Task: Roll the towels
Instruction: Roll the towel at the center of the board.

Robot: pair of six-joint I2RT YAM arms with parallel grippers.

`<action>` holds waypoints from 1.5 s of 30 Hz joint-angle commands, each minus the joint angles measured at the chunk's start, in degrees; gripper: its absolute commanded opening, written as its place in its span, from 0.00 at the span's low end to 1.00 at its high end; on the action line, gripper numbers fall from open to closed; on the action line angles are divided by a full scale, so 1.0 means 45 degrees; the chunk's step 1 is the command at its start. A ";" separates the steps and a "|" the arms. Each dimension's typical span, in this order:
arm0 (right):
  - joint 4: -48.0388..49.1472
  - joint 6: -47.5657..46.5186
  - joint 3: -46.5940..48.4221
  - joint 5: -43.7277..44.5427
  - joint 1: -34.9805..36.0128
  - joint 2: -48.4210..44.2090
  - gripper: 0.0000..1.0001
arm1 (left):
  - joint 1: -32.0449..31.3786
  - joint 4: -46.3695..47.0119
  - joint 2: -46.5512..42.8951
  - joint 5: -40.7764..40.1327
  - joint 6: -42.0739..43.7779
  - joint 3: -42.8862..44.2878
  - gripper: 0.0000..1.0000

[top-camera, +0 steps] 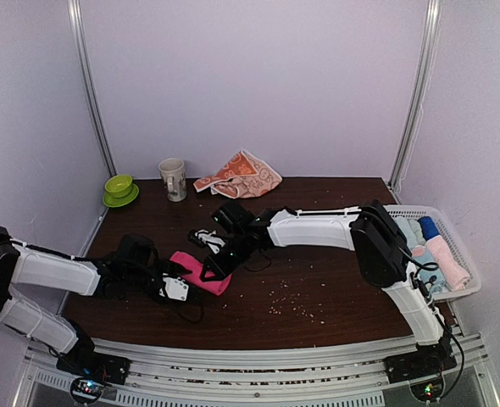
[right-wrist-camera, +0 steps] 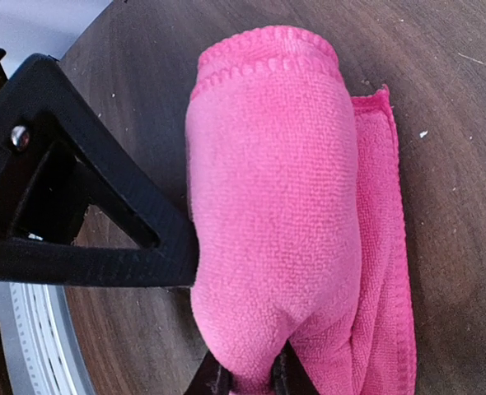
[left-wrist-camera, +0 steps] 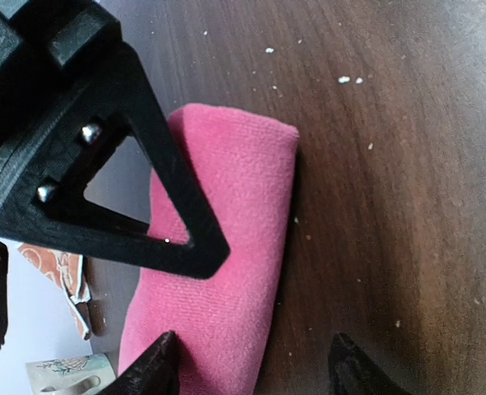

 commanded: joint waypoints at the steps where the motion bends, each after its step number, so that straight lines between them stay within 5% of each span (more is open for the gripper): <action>1: -0.1026 0.0127 -0.0297 0.0592 -0.0159 0.1183 0.15 | -0.0165 0.2133 0.0118 -0.0698 -0.0041 -0.0169 0.63; 15: -0.1197 0.0159 -0.0187 0.0258 -0.0269 0.1268 0.15 | -0.0305 0.3376 0.0689 -0.1045 -0.0042 -0.0293 0.60; 23: -0.1292 0.0044 -0.0136 0.0039 -0.0277 0.1233 0.19 | -0.0308 0.3151 0.1724 -0.1249 0.0121 0.0049 0.38; 29: -0.1551 -0.0177 0.0161 -0.0268 -0.0316 0.1238 0.25 | -0.0295 0.2159 0.2276 -0.1262 0.0176 0.0678 0.10; 45: 0.0147 0.0118 -0.1738 -0.0969 -0.1242 -0.0912 0.70 | -0.0301 0.0023 0.2793 -0.0883 0.0316 0.1602 0.06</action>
